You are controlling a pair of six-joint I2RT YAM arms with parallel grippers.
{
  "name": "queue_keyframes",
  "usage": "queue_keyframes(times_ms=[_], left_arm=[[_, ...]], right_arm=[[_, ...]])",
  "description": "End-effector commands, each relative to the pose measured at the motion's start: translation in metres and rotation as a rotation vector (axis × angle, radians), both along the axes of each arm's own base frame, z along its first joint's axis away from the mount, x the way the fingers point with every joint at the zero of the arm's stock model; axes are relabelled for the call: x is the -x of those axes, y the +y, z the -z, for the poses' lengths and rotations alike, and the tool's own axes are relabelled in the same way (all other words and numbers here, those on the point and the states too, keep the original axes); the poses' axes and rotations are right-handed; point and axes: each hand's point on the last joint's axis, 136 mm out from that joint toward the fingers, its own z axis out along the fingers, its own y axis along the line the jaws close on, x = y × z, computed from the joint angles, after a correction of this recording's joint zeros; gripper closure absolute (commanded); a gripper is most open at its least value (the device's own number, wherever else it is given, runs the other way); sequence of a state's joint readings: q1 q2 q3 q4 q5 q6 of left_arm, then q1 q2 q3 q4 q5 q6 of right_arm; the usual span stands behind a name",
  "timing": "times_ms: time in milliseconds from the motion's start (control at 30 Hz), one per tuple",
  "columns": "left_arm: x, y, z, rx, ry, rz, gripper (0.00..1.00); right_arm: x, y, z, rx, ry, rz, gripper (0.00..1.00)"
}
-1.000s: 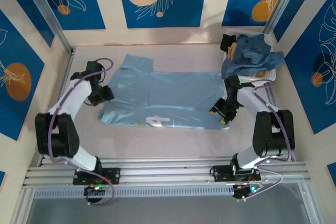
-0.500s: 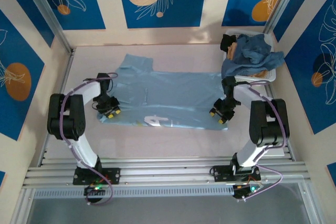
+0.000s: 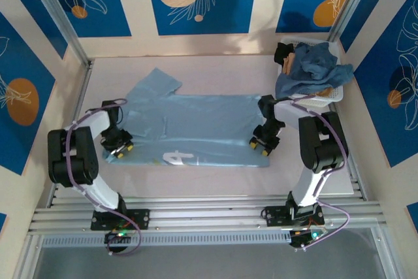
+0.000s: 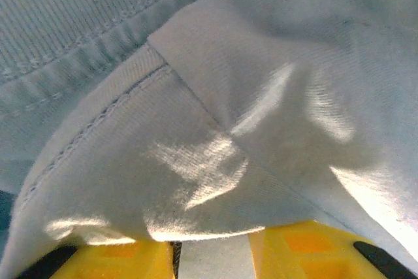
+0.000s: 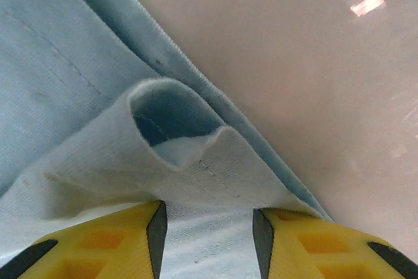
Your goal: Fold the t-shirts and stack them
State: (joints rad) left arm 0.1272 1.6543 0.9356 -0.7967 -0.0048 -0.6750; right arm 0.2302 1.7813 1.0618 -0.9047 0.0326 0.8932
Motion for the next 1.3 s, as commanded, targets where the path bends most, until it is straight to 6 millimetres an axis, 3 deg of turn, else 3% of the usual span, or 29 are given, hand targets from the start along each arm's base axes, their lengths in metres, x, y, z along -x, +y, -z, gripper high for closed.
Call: queue_keyframes(times_ms=[0, 133, 233, 367, 467, 600, 700, 800, 933, 1100, 1267], left_arm=[[0.042, 0.022, 0.008, -0.080, 0.131, -0.050, 0.62], [0.048, 0.030, 0.003, -0.095, 0.152, -0.080, 0.55], [0.030, 0.034, -0.015, -0.112, 0.094, -0.098, 0.49], [-0.012, 0.039, -0.049, -0.136, -0.015, -0.114, 0.48], [-0.059, 0.028, -0.067, -0.078, -0.139, -0.096, 0.48], [-0.117, -0.011, -0.067, 0.076, -0.226, -0.024, 0.50], [-0.133, -0.025, -0.054, 0.088, -0.205, 0.007, 0.50], [-0.130, -0.025, -0.029, 0.092, -0.148, -0.021, 0.51], [-0.110, -0.015, -0.005, 0.026, -0.072, -0.027, 0.51], [-0.077, -0.002, 0.008, -0.028, 0.000, -0.038, 0.51], [-0.054, 0.015, 0.008, -0.070, 0.016, -0.067, 0.51]], right_arm=[[0.029, 0.001, 0.004, 0.026, 0.076, 0.007, 0.56], [0.038, 0.007, -0.002, 0.024, 0.070, -0.014, 0.54], [0.022, 0.011, -0.018, 0.013, -0.034, -0.050, 0.51], [-0.017, 0.018, -0.053, -0.005, -0.222, -0.121, 0.46], [-0.046, 0.025, -0.070, -0.032, -0.302, -0.143, 0.45], [-0.081, 0.041, -0.071, -0.090, -0.344, -0.151, 0.46], [-0.098, 0.053, -0.057, -0.116, -0.311, -0.150, 0.47], [-0.103, 0.062, -0.040, -0.119, -0.254, -0.141, 0.48], [-0.097, 0.064, -0.019, -0.080, -0.191, -0.135, 0.48], [-0.073, 0.064, 0.002, -0.044, -0.101, -0.133, 0.48], [-0.054, 0.074, 0.004, -0.049, -0.075, -0.156, 0.48]])
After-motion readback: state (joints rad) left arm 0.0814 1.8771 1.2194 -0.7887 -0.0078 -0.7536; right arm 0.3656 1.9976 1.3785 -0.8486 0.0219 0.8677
